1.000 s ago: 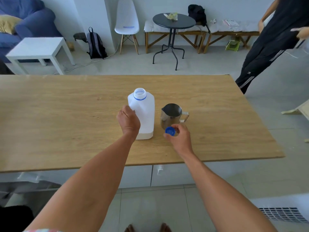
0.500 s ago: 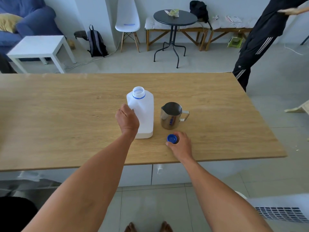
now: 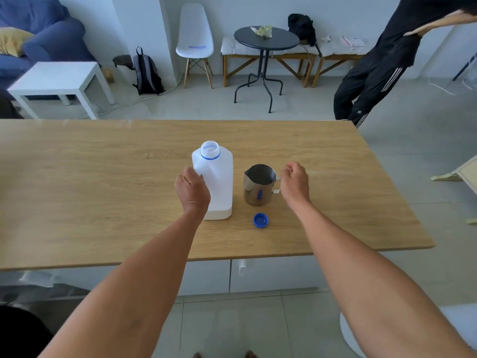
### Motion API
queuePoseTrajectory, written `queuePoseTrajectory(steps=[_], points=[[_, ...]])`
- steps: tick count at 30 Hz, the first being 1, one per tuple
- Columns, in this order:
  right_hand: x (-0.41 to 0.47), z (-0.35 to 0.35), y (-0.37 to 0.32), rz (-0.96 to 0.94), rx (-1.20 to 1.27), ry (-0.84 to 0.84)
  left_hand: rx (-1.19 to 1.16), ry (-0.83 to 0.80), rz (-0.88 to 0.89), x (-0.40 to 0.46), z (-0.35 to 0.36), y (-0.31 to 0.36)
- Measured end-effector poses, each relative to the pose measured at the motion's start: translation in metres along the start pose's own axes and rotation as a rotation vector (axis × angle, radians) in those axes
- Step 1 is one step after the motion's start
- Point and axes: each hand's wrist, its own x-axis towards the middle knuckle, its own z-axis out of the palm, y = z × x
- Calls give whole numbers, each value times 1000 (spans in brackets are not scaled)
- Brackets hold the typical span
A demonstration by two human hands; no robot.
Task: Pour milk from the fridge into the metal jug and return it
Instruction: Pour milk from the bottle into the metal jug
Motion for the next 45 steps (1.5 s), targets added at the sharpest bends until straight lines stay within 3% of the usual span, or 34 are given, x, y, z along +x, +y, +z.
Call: queuePoseTrajectory(steps=[6, 12, 18, 23, 31, 45], points=[[18, 2, 11, 116, -95, -243, -11, 14, -11, 2, 1, -4], [8, 11, 24, 175, 24, -263, -16, 7, -24, -1, -1, 2], [-17, 25, 16, 219, 199, -387, -47, -21, -60, 0, -2, 4], [-29, 44, 10, 257, 286, -343, -77, -34, -51, 0, -7, 16], [-27, 56, 8, 315, 342, -347, 205, -113, 124, 19, -18, 58], [-23, 63, 8, 318, 316, -311, 700, -396, 118, 38, 0, 76]])
